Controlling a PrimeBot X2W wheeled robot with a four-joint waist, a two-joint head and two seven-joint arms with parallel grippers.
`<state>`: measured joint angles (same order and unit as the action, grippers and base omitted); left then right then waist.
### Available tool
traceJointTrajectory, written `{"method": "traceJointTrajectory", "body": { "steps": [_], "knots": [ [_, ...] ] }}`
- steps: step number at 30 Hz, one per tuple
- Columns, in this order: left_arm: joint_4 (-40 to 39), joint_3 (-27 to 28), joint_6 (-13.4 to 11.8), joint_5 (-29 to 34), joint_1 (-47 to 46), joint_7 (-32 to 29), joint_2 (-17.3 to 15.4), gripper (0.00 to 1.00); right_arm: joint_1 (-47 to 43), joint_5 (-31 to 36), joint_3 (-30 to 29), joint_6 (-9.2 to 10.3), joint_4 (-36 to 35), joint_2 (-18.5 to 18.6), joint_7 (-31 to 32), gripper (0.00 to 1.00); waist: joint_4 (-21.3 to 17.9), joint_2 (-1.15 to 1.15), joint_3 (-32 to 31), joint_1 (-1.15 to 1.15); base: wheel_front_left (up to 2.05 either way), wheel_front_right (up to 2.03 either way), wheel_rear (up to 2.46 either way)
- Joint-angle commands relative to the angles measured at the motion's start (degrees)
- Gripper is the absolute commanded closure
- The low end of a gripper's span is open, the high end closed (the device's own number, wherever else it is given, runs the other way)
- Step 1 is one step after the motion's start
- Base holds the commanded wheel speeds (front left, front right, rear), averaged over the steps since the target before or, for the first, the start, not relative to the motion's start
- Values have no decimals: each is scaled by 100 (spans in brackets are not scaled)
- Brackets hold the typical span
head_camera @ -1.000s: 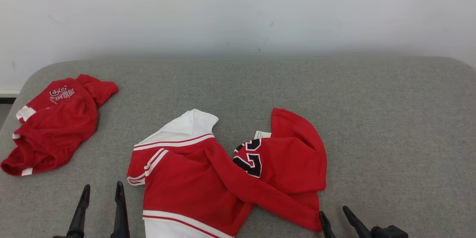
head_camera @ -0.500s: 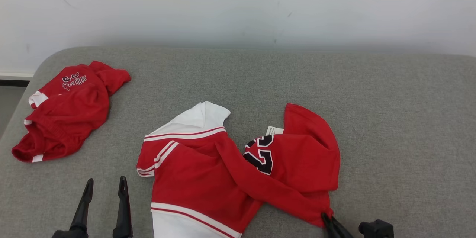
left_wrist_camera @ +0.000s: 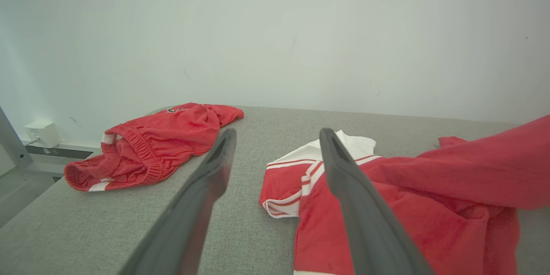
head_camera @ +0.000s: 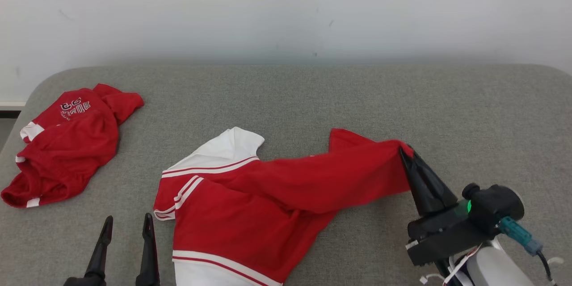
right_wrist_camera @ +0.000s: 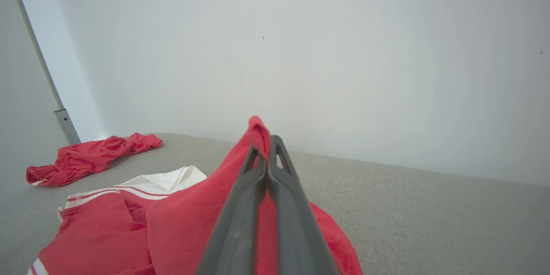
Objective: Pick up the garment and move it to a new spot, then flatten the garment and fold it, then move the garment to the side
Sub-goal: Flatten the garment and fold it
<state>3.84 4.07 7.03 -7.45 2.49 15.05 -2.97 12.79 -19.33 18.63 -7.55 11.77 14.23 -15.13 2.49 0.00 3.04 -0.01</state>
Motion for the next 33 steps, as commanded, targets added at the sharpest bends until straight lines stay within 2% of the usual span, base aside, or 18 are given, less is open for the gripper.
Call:
{"method": "traceJointTrajectory", "body": {
  "steps": [1, 6, 18, 27, 33],
  "knots": [
    [21, -10, -9, 36, -3, 19, 8, 0, 167, 64, 48, 13, -134, 103, -2, 100, -10, 0, -50, 1, 0, 0, 0],
    [57, -47, -6, -19, 95, 19, 10, 0, 640, 46, 196, 13, -658, 380, 42, 100, 13, 0, -183, 1, 0, 0, 0],
    [15, -99, -104, -100, 203, 19, 11, 0, 1299, 84, 36, 13, -1497, 608, 693, 100, 18, 0, -306, 1, 0, 0, 0],
    [38, -253, -130, -165, 57, 19, 11, 0, 1669, 211, -44, 13, -1059, 603, 971, 100, 204, 0, -118, 1, 0, 0, 0],
    [64, -344, -107, -219, -121, 19, 11, 0, 2246, 243, 188, 13, -40, 495, 905, 100, 362, 0, 112, 1, 0, 0, 0]
  ]
}}
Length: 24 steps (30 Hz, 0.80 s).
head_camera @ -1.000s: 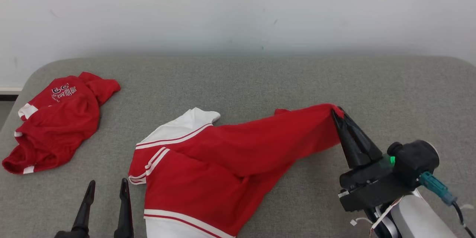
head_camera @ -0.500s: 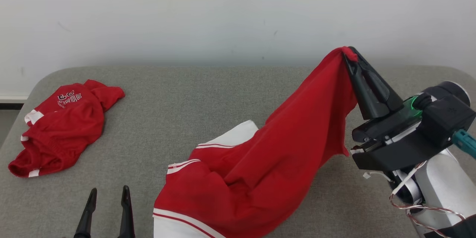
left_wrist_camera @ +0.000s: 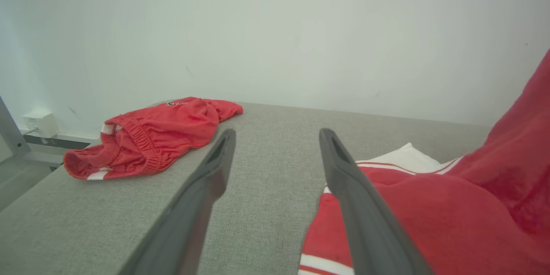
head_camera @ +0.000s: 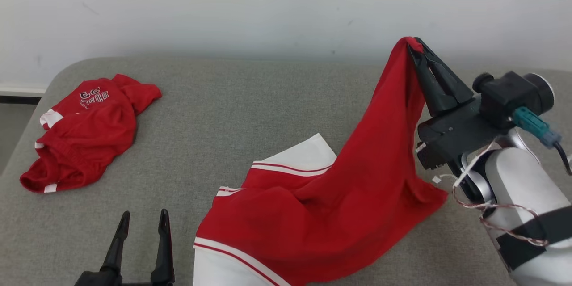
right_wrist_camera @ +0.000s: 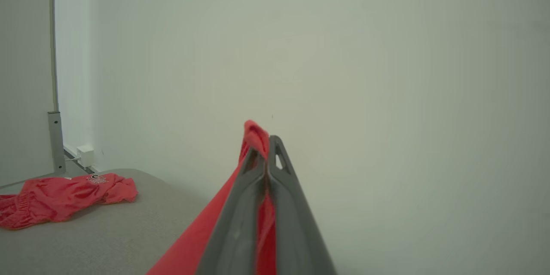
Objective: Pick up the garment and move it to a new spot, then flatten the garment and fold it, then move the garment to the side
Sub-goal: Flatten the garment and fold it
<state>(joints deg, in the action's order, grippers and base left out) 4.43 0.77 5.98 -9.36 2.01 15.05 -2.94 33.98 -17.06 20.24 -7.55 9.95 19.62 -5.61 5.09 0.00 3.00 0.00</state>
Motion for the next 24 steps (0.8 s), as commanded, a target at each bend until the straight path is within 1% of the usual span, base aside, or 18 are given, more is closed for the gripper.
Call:
{"method": "traceJointTrajectory", "body": {
  "steps": [1, 8, 12, 13, 14, 15, 18, 24],
  "knots": [
    [16, -46, 1, -37, -116, 19, 8, 0, 273, 50, 73, 13, 409, -32, -37, 100, 144, 0, 162, 0, 0, 0, 0],
    [98, -313, 12, -133, -440, 19, 8, 0, 1380, 156, 415, 13, 2271, -248, -293, 100, 455, 0, 472, 0, 0, 0, 0],
    [133, -431, -11, -207, -608, 19, 8, 0, 1899, 183, 473, 13, 3397, -398, -424, 100, 581, 0, 603, 0, 0, 0, 0],
    [149, -471, -11, -214, -635, 19, 7, 0, 1989, 170, 503, 13, 3656, -449, -443, 75, 609, 0, 627, 0, 0, 0, 0],
    [163, -501, -11, -227, -663, 19, 7, 0, 2089, 154, 555, 13, 3895, -507, -458, 0, 627, 0, 644, 0, 0, 0, 0],
    [173, -522, -10, -238, -692, 19, 7, 0, 2172, 184, 613, 13, 4128, -532, -430, 0, 639, 0, 658, 0, 0, 0, 0],
    [211, -549, 3, -225, -740, 19, 7, 0, 2349, 91, 699, 13, 4568, -619, -618, 0, 628, 0, 682, 0, 0, 0, 0],
    [252, -456, 31, -136, -753, 19, 8, 0, 2443, -48, 767, 13, 4913, -666, -873, 0, 452, 0, 643, 0, 0, 0, 0]
  ]
}}
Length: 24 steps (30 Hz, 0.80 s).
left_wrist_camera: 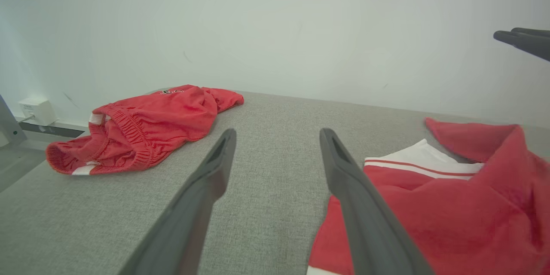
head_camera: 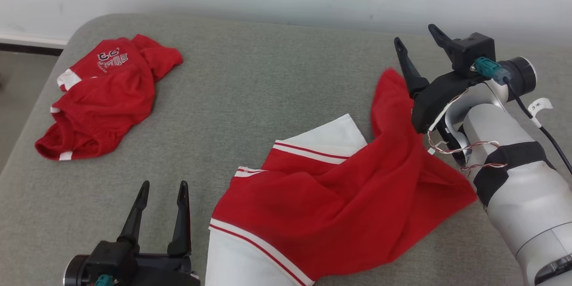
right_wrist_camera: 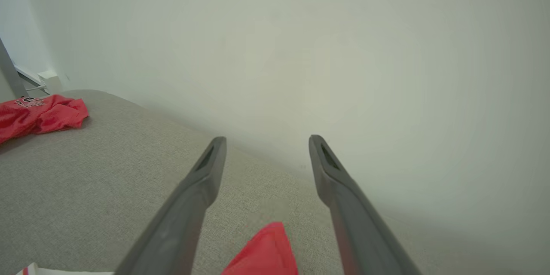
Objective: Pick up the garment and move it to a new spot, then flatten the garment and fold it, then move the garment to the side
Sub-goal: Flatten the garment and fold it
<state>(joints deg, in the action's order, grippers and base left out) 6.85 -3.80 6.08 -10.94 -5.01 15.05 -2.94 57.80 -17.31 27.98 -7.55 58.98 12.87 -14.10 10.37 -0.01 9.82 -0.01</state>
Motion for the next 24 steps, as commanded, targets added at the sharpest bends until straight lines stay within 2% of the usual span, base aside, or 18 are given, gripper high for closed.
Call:
{"method": "traceJointTrajectory", "body": {
  "steps": [1, 5, 15, 24],
  "knots": [
    [15, 38, 27, 35, -40, 19, 7, 0, 52, -48, -8, 13, 31, 16, -56, 0, -127, 1, -62, 1, 0, 0, 0],
    [32, 155, 36, 120, 15, 19, 6, 0, -135, -204, -108, 13, -178, 130, -112, 0, -286, 1, -174, 1, 0, 0, 0],
    [-26, 522, 88, 303, 313, 19, 6, 0, -1836, -222, -987, 13, -2221, 557, -102, 0, -800, 1, -462, 1, 0, 0, 0],
    [-9, 677, 112, 359, 527, 19, 5, 0, -3600, -98, -1782, 13, -3600, 442, -103, 0, -1126, 1, -639, 1, 0, 0, 0]
  ]
}}
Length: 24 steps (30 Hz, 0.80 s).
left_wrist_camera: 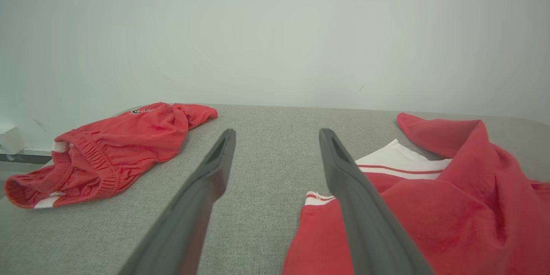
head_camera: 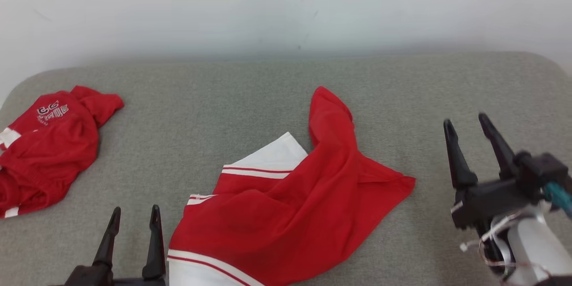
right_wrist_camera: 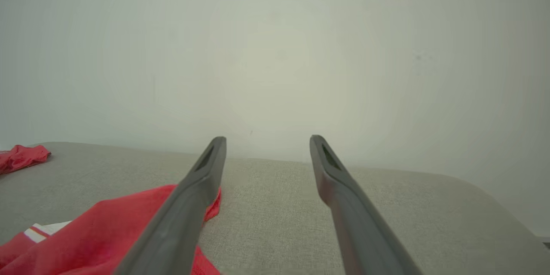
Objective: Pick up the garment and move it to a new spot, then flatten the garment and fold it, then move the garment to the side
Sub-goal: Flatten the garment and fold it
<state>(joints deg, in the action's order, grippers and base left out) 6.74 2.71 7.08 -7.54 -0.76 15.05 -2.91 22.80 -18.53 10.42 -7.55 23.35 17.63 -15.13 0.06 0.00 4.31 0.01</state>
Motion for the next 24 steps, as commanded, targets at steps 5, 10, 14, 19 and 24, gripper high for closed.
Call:
{"method": "traceJointTrajectory", "body": {
  "steps": [5, 10, 14, 19, 24],
  "knots": [
    [51, 60, 26, 74, 187, 19, 2, 0, -886, 51, -385, 13, -508, -196, 0, 0, -175, 0, -154, -1, 0, 0, 0],
    [122, 35, 39, 130, 216, 19, -32, 0, -1572, 120, -657, 13, -823, -327, 0, 0, -171, 0, -218, -1, 0, 0, 0],
    [158, 47, 46, 112, 286, 19, -74, 0, -2051, 176, -816, 13, -987, -469, -1, 0, -121, 0, -246, -1, 0, 0, 0],
    [180, 51, 34, 106, 347, 19, -70, 0, -2346, 276, -888, 13, -1077, -560, -1, 0, -88, 0, -244, -1, 0, 0, 0],
    [235, 31, 37, 127, 415, 19, -101, 0, -2373, 328, -840, 13, -1065, -596, -1, 0, -47, 0, -239, -1, 0, 0, 0]
  ]
}}
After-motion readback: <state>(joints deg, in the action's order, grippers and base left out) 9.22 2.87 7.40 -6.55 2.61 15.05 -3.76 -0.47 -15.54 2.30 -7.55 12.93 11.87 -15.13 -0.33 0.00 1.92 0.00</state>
